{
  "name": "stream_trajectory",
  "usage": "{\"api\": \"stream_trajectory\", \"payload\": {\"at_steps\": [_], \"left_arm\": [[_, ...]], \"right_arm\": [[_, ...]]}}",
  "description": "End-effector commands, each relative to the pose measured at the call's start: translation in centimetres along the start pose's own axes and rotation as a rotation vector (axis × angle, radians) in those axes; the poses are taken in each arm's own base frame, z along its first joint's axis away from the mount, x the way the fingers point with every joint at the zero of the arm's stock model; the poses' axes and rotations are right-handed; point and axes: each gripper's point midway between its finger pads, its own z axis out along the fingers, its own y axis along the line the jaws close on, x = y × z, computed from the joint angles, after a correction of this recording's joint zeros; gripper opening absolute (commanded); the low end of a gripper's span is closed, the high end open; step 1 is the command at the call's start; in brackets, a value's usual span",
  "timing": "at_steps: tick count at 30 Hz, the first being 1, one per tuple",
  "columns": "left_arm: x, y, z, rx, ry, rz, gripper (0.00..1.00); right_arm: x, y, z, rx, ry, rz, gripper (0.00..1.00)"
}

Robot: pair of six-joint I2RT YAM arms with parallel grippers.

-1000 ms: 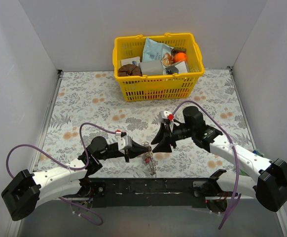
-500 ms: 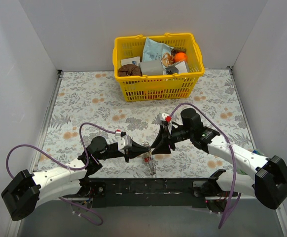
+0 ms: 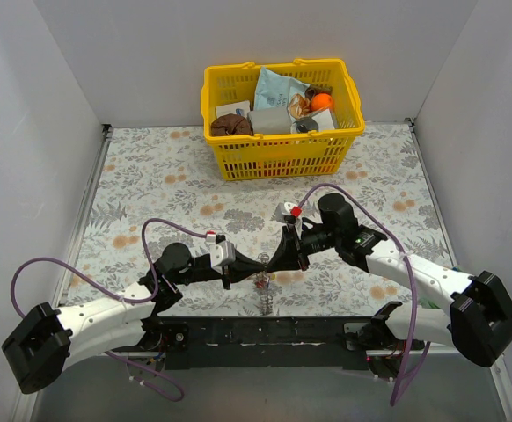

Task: Put the keys on the keyring

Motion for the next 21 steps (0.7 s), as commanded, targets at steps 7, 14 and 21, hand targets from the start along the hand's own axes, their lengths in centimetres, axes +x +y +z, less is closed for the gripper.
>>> {"api": "stream_trajectory", "payload": {"at_steps": [7,14,21], "left_arm": [[-3.6,0.3,0.6,0.002,-0.039,0.052,0.00],[-2.7,1.3,0.6,-0.027,0.155,0.003,0.49],[-1.3,1.4,0.6,0.007,0.330,-0.034,0.55]], "right_arm": [[-1.1,-1.2,-0.2,0.063,0.070,-0.045,0.01],[-0.6,-1.3,-1.4,0.116,0.207,0.021,0.01],[-0.5,-0.8,-2.4,0.137,0.272,0.026,0.01]]}}
